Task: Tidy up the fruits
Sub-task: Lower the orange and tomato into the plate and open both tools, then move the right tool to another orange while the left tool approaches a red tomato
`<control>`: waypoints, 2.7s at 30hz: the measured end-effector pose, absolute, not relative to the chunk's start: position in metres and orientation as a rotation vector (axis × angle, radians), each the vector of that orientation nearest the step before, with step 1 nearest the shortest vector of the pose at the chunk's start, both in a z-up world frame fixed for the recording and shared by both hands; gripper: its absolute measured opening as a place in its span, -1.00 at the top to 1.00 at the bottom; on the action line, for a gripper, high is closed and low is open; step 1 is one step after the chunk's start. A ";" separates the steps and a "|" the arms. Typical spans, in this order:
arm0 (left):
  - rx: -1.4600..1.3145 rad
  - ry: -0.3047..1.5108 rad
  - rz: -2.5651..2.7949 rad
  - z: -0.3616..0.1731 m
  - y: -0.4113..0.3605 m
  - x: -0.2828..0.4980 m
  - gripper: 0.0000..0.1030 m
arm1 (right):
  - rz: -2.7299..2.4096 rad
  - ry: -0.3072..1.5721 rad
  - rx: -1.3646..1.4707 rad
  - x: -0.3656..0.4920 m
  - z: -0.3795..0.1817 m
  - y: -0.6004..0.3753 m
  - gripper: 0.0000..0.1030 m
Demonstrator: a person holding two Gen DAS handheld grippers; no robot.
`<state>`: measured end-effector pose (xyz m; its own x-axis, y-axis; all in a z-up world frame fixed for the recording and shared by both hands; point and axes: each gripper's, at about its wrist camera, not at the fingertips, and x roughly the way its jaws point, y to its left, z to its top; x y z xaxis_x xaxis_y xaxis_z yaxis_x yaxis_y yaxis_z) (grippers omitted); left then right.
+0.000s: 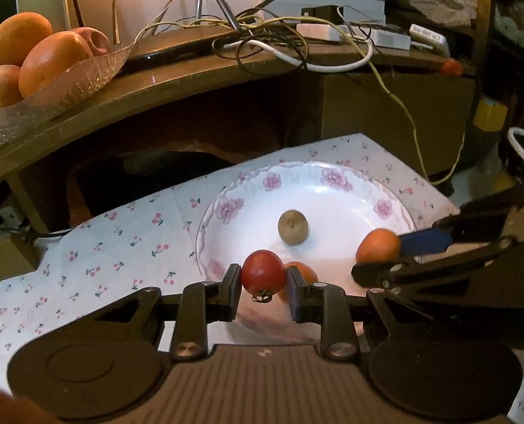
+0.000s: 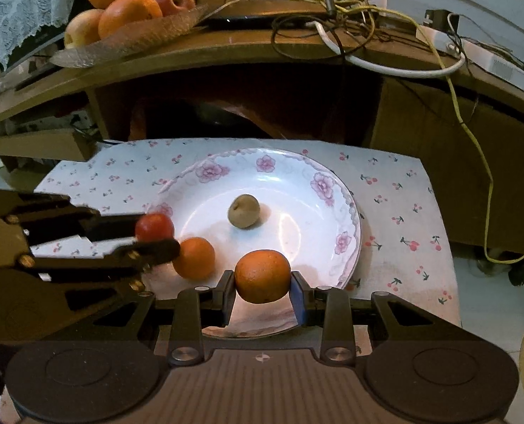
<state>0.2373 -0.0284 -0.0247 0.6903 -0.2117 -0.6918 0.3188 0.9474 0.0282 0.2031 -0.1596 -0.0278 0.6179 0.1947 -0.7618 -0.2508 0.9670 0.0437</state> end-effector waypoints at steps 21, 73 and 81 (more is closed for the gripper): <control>0.122 0.740 -0.289 -0.025 -0.027 0.252 0.33 | 0.239 0.836 -0.013 0.210 -0.026 -0.168 0.26; 0.089 0.847 -0.178 -0.026 0.053 0.135 0.29 | 0.470 0.901 -0.108 0.145 -0.027 -0.133 0.08; 0.120 0.872 -0.181 -0.041 0.056 0.142 0.28 | 0.479 0.917 -0.143 0.145 -0.038 -0.129 0.02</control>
